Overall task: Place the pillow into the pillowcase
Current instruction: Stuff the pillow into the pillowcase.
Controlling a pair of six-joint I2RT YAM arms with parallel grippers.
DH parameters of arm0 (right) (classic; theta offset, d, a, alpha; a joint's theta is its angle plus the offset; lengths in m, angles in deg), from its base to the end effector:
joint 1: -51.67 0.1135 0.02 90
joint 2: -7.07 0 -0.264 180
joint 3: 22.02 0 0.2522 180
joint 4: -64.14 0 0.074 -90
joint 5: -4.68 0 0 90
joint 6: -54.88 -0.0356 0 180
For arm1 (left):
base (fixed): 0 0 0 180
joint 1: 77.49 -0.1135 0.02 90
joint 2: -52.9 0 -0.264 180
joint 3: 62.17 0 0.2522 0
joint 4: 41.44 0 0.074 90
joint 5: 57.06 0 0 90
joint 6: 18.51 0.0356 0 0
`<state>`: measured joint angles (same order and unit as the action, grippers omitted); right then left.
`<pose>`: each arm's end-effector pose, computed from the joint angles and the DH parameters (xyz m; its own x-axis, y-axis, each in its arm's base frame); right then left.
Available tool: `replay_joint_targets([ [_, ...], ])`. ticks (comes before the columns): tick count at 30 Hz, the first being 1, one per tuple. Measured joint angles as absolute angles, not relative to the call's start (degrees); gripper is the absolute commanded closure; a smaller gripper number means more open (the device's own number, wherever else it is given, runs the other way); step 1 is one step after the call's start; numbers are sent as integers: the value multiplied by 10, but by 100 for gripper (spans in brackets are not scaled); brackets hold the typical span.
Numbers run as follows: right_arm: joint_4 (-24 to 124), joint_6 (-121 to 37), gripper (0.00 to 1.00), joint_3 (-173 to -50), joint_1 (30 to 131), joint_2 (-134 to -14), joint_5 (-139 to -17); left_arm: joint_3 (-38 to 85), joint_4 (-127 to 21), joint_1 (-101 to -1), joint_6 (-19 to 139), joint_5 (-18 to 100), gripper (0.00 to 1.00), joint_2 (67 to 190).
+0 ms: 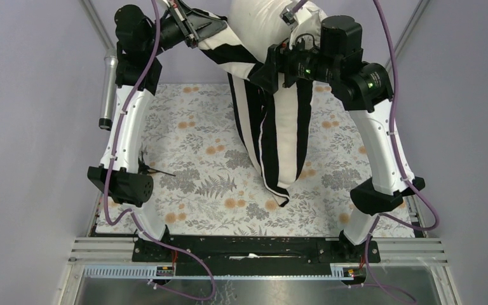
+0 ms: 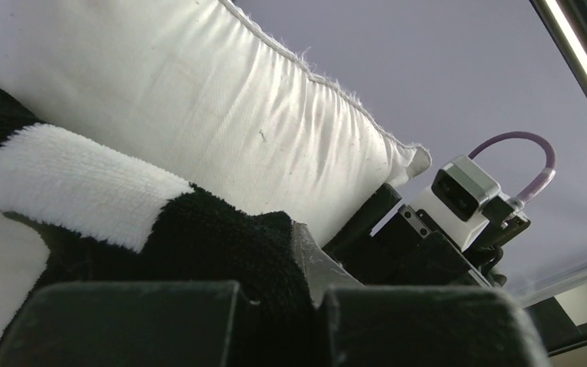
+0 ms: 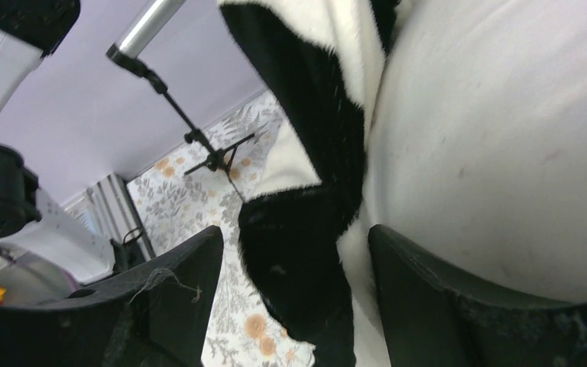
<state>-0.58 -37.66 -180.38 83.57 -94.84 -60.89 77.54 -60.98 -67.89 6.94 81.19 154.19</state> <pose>0.2632 0.1812 0.5667 -0.1587 -0.0513 -0.9860 -0.8224 0.5595 0.1033 0.3522 -0.0865 0.5607 -0.5917 -0.5097 -0.6246 0.6349 0.1828 -0.7506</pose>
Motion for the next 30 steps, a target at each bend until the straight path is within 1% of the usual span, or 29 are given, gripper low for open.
replay_joint_targets([
  [2, -10, -371, 24, -1785, 836, -935, -594, 776, -607, -683, 63, 816, 100, 1543],
  [7, -2, -356, 23, -1692, 838, -889, -586, 803, -596, -690, 40, 834, 100, 1563],
  [10, -6, -351, 24, -1689, 838, -887, -587, 820, -584, -691, 26, 837, 100, 1579],
  [12, -19, -351, 29, -1707, 838, -893, -589, 837, -577, -693, 15, 839, 100, 1595],
  [13, -25, -351, 32, -1720, 838, -897, -591, 844, -573, -693, 11, 839, 100, 1601],
  [14, -31, -351, 38, -1729, 838, -898, -595, 851, -567, -695, 7, 839, 100, 1608],
  [15, -37, -351, 47, -1736, 838, -898, -598, 855, -562, -696, 4, 839, 100, 1614],
  [17, -49, -349, 58, -1748, 838, -898, -607, 855, -552, -699, -3, 838, 100, 1618],
  [18, -55, -350, 67, -1754, 838, -899, -612, 855, -549, -700, -6, 838, 100, 1619],
  [19, -62, -351, 73, -1759, 838, -900, -616, 855, -546, -702, -8, 838, 100, 1620],
  [20, -68, -350, 77, -1764, 838, -902, -619, 855, -543, -703, -10, 838, 100, 1620],
  [22, -77, -351, 80, -1774, 838, -908, -620, 855, -538, -706, -13, 838, 100, 1620],
  [23, -80, -352, 80, -1778, 838, -913, -618, 855, -536, -706, -15, 838, 100, 1620],
  [25, -88, -352, 67, -1789, 839, -924, -614, 855, -533, -706, -16, 838, 100, 1620],
  [27, -94, -349, 59, -1796, 840, -934, -609, 855, -530, -707, -17, 838, 100, 1621],
  [28, -97, -345, 55, -1796, 842, -937, -608, 855, -529, -707, -17, 838, 100, 1621],
  [30, -99, -342, 53, -1796, 846, -941, -608, 855, -525, -708, -18, 838, 100, 1622],
])
